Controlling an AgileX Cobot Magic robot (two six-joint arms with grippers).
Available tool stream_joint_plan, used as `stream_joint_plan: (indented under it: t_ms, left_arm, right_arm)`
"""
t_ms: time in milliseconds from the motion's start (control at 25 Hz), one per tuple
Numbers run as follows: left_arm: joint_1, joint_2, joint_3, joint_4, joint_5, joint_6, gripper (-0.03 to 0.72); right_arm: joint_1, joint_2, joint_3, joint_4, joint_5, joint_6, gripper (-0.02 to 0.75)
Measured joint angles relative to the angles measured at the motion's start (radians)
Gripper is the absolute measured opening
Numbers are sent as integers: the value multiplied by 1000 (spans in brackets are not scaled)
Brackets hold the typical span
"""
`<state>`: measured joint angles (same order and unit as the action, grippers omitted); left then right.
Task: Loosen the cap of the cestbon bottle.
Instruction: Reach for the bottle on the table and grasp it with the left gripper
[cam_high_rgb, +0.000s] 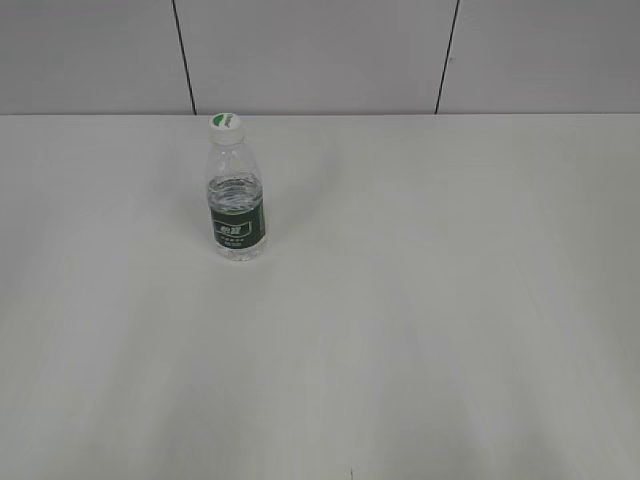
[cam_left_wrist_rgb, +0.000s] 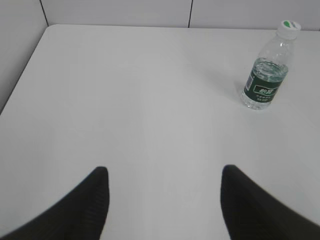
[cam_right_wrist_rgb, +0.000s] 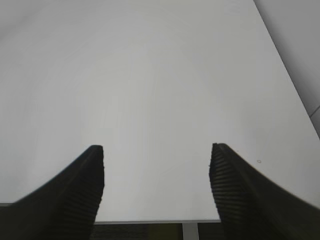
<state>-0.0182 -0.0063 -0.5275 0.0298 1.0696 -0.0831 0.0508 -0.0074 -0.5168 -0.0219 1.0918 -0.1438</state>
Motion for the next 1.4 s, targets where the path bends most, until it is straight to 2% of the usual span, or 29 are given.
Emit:
stream_joint_plan:
  t_ms: [1400]
  left_arm:
    - [0,0,0,-1,0,0,439]
  right_arm:
    - [0,0,0,0,0,0,506]
